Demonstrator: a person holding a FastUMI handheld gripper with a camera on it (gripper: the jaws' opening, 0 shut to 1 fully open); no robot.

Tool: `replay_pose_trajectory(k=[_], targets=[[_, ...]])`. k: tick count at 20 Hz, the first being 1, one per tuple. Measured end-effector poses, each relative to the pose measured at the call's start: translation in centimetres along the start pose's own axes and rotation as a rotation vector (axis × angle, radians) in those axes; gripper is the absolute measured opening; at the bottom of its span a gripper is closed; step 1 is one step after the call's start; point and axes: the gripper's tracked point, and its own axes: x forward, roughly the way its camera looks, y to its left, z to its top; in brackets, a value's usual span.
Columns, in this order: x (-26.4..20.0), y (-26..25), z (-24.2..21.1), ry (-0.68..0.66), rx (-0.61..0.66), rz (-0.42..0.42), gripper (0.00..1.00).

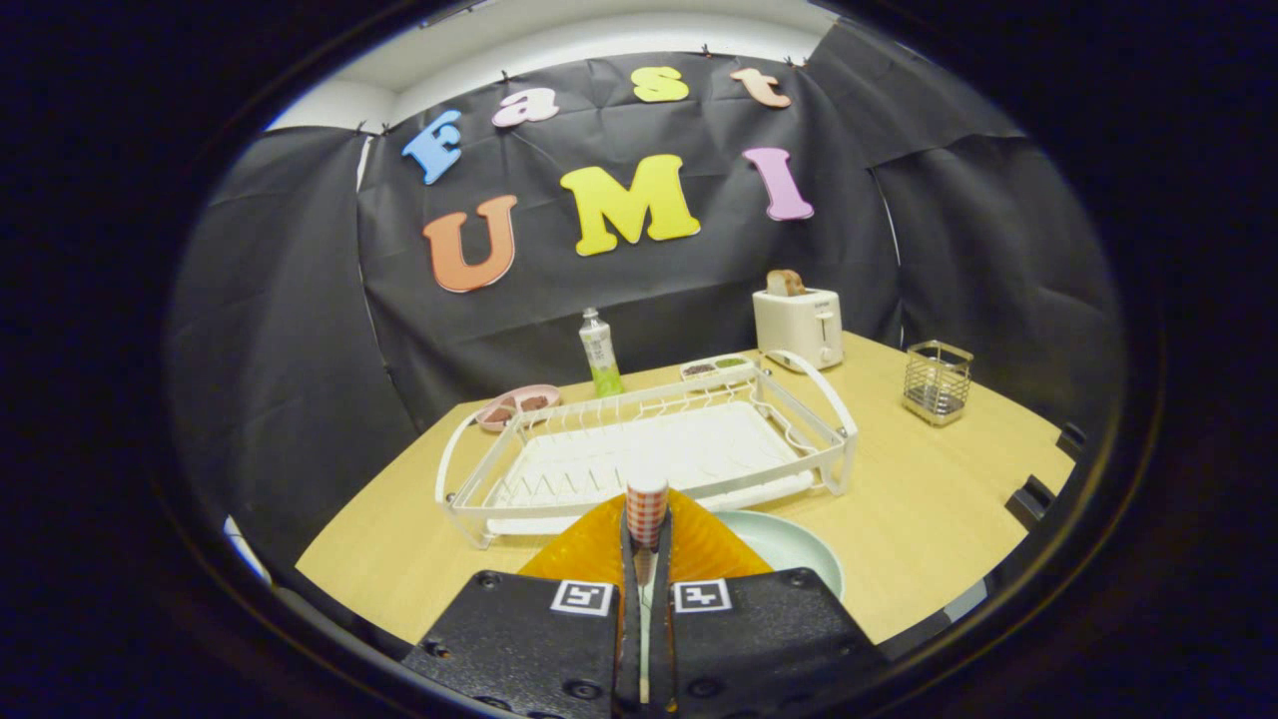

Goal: Take the plate from the dish rack, then take the spoon from the basket and place it into the plate.

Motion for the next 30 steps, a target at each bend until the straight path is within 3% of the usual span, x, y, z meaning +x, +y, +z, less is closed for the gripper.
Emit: replay_pose_trajectory(k=[7, 14, 16, 24, 30], targets=[[-0.2, -1.2, 0.8, -0.028, 0.022, -0.004, 0.24], [-0.3, -3.6, 2.4, -0.077, 0.026, -0.074, 0.88], [-0.5, -4.2, 2.9, -0.089, 0.011, -0.097, 0.98], [-1.8, -4.6, 5.8, -0.177, -0.016, -0.116, 1.0], [-4.1, -3.8, 7.4, -0.28, -0.16, -0.121, 1.0]])
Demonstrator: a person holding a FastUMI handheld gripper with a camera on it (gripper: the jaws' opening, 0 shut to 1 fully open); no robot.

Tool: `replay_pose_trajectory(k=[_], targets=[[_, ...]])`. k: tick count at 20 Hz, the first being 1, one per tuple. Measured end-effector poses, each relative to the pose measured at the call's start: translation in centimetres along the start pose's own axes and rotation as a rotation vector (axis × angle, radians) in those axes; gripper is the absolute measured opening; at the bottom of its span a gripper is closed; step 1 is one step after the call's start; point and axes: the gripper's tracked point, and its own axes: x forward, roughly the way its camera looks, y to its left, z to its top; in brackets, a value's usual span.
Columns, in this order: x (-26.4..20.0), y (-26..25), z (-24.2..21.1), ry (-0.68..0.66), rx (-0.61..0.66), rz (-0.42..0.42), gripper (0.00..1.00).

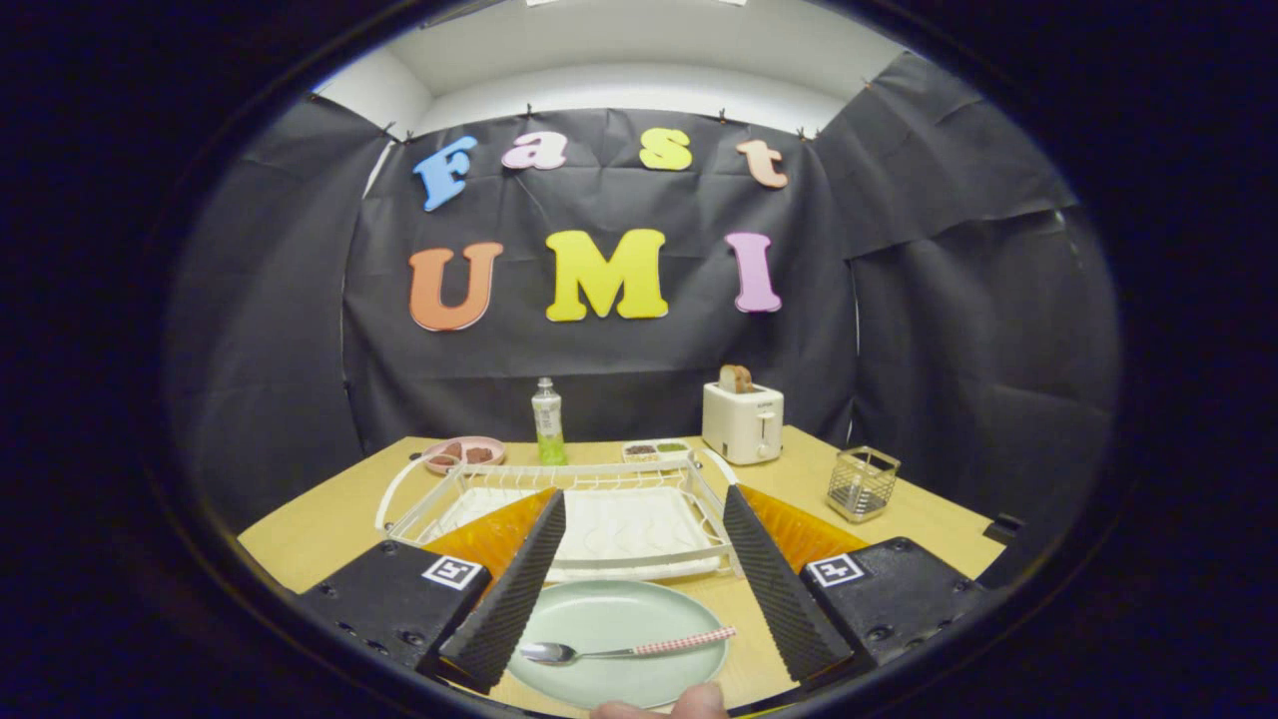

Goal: Take the plate from the dish rack, then take the spoon from the basket and place it into the plate.

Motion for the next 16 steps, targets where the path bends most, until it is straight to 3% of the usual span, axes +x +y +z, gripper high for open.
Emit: replay_pose_trajectory(k=[5, 16], targets=[[-2.7, 0.5, 1.3, -0.055, -0.027, 0.066, 1.0], [-5.3, -2.0, 1.4, -0.108, -0.021, 0.085, 1.0]])
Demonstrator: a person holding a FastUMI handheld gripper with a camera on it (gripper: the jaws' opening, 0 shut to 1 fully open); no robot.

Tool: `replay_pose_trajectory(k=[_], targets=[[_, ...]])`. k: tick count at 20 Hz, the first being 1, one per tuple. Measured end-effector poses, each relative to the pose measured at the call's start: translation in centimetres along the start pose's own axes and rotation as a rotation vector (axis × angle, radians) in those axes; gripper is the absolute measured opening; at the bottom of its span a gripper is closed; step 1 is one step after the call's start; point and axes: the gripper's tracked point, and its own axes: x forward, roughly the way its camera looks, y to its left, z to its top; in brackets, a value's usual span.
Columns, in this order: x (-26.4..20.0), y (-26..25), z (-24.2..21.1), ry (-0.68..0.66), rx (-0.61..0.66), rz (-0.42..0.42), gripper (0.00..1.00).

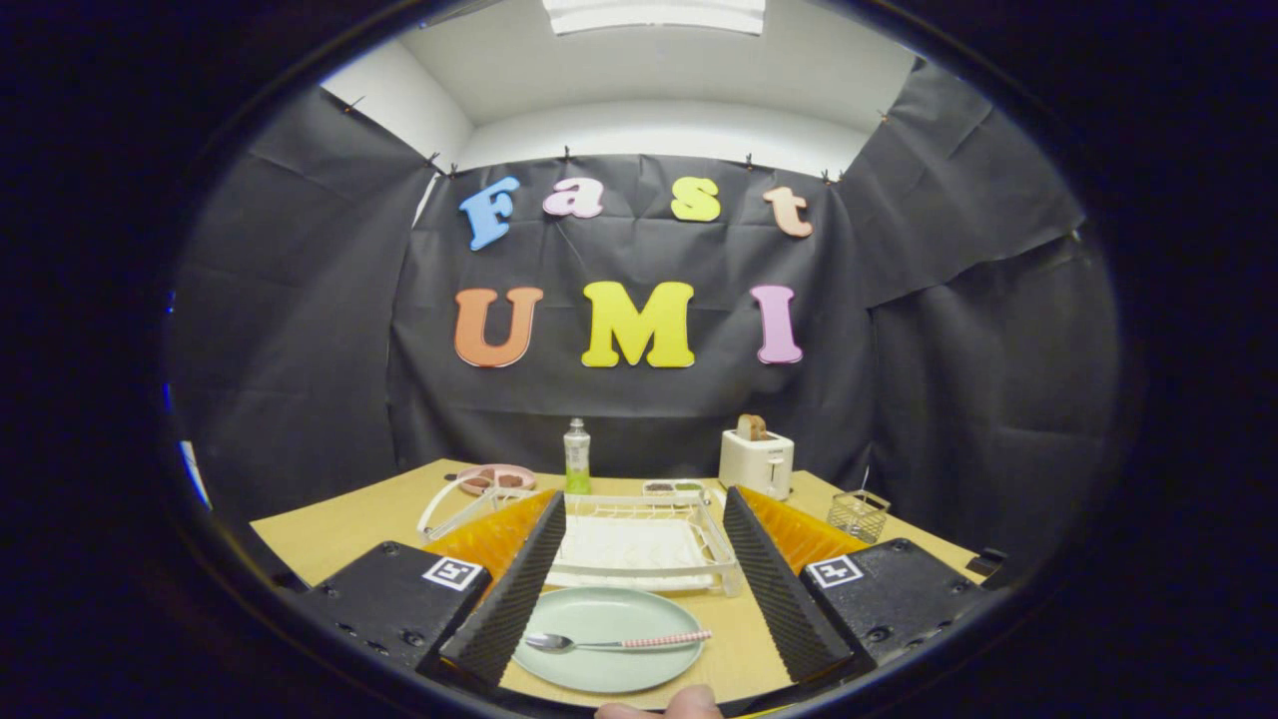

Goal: Take the plate from the dish rack, then take the spoon from the basket and place it into the plate.

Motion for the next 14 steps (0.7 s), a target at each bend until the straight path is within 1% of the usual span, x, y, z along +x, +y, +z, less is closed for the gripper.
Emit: replay_pose_trajectory(k=[6, 9, 14], targets=[[0.4, 0.3, -0.7, 0.017, -0.002, 0.01, 1.0], [0.4, 0.4, -0.4, 0.005, -0.018, 0.002, 1.0], [0.4, 1.3, -0.4, 0.003, -0.029, 0.013, 1.0]])
